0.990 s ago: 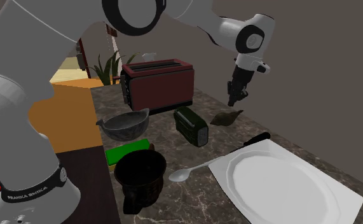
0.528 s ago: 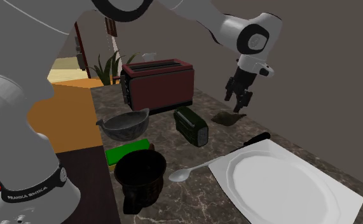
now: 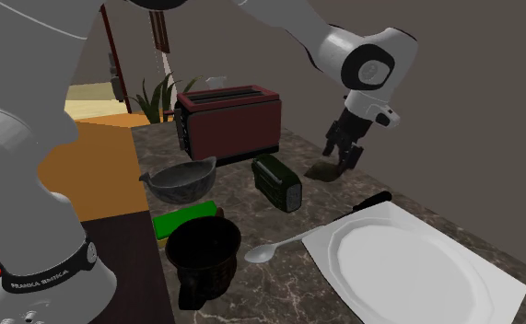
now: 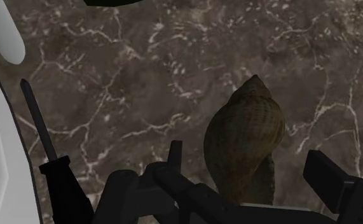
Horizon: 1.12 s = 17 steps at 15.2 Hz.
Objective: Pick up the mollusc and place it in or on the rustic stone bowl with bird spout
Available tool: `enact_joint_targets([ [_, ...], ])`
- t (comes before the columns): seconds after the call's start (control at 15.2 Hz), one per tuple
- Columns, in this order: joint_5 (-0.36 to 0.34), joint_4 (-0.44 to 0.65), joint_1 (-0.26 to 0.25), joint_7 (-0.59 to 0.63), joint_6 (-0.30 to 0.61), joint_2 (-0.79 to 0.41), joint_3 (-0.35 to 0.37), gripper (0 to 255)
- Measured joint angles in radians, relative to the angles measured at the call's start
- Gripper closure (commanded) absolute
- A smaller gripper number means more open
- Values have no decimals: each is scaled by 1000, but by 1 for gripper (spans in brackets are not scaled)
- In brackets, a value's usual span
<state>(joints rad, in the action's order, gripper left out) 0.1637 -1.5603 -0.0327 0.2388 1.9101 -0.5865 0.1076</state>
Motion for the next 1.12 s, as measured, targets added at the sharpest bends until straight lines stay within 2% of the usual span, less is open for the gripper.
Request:
enact_joint_targets([
  [0.26, 2, -25, -2, -3, 37, -12, 1, 0],
  [0.66, 2, -29, -3, -3, 41, -12, 1, 0],
  [0.73, 2, -29, -3, -3, 41, -12, 1, 255],
  [1.12, 2, -28, -2, -4, 41, -10, 1, 255],
])
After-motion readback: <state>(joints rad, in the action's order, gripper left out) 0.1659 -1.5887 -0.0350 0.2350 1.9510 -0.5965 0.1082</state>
